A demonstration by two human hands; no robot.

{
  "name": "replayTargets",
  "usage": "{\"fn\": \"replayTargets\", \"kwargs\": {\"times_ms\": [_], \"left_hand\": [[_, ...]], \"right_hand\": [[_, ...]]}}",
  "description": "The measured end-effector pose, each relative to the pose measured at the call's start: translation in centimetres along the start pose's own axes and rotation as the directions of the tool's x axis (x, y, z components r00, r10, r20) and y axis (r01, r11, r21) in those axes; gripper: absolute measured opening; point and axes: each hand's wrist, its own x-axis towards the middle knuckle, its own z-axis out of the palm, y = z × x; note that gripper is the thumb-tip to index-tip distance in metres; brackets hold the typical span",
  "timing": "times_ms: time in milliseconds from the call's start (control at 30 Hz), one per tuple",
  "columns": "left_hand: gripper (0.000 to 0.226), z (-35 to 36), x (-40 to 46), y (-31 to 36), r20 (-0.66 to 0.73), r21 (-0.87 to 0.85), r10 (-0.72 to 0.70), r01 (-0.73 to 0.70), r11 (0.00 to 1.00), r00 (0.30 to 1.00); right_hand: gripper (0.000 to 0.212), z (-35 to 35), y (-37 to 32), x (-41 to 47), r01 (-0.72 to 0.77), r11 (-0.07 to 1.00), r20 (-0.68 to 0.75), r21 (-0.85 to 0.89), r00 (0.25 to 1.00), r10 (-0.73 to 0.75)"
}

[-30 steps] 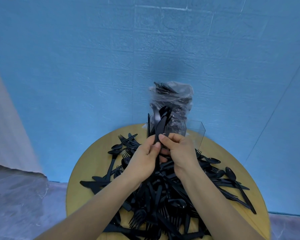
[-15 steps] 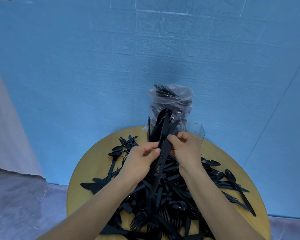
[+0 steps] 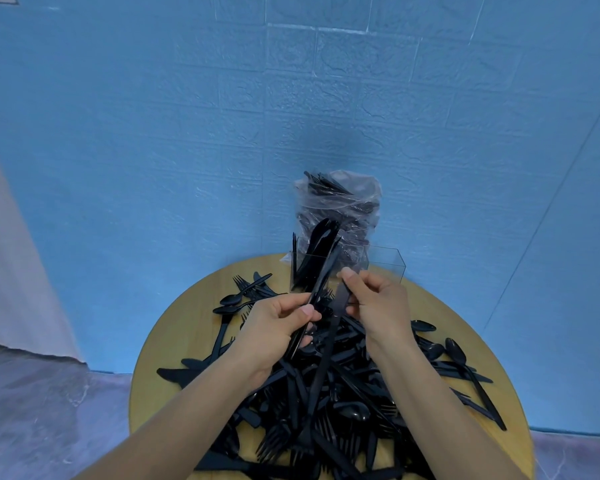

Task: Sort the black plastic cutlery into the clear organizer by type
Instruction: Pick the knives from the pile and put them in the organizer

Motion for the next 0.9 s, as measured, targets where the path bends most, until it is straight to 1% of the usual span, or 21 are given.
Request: {"fn": "replayTargets", "kwargs": {"times_ms": [67,167,267,333,433,533,667,733,767,833,867,900], "left_hand": [[0.020,-0.1,0.0,-0.1,0.020,0.008,-0.017,0.017,1.000,1.000],[0.023,0.0,-0.1,-0.2,0.054,0.024,-0.021,0.020,1.000,0.998],[0.025,0.1,-0.4,-0.2,0.094,0.070,-0.017,0.010,0.998,0.995],[0.026,0.1,-0.6,-0.1,0.121,0.060,-0.036,0.029,0.998,0.992],[0.025,0.2,-1.0,0.1,0.144,0.028,-0.067,0.063,0.998,0.987],[0.026,0.1,-1.1,0.2,0.158,0.019,-0.067,0.065,0.998,0.985],[0.027,0.0,-1.0,-0.1,0.141,0.015,-0.077,0.076,0.997,0.987],[0.026,0.1,-1.0,-0.3,0.141,0.029,-0.084,0.080,0.996,0.986],[0.026,0.3,-1.1,-0.3,0.143,0.038,-0.083,0.079,0.996,0.986],[0.026,0.5,-1.2,-0.4,0.140,0.064,-0.070,0.062,0.996,0.988],[0.026,0.5,-1.2,-0.4,0.137,0.085,-0.058,0.047,0.995,0.989],[0.026,0.5,-1.3,-0.4,0.136,0.107,-0.045,0.030,0.994,0.990]], "right_hand": [[0.029,-0.3,0.1,0.3,-0.010,0.999,-0.028,0.037,1.000,0.011],[0.027,-0.3,0.2,0.3,-0.013,0.998,-0.017,0.059,1.000,0.014],[0.016,0.0,0.4,0.3,-0.024,0.993,-0.027,0.119,0.999,0.027],[0.009,0.2,0.5,0.3,-0.019,0.986,-0.030,0.164,0.999,0.024],[0.007,0.5,0.7,0.3,-0.002,0.983,-0.027,0.181,1.000,0.007],[0.007,0.3,0.9,0.3,0.008,0.991,-0.041,0.135,0.999,-0.002],[0.019,0.0,1.2,0.7,0.060,0.998,-0.119,0.002,0.991,-0.059],[0.016,0.2,1.3,1.0,0.081,0.995,-0.139,-0.050,0.986,-0.088],[0.013,0.3,1.3,1.1,0.096,0.990,-0.138,-0.105,0.984,-0.110],[0.004,0.6,1.5,1.3,0.114,0.976,-0.126,-0.186,0.982,-0.139],[0.002,0.7,1.4,1.2,0.117,0.973,-0.118,-0.200,0.983,-0.143],[0.007,0.7,1.4,1.2,0.120,0.973,-0.108,-0.199,0.984,-0.143]]}}
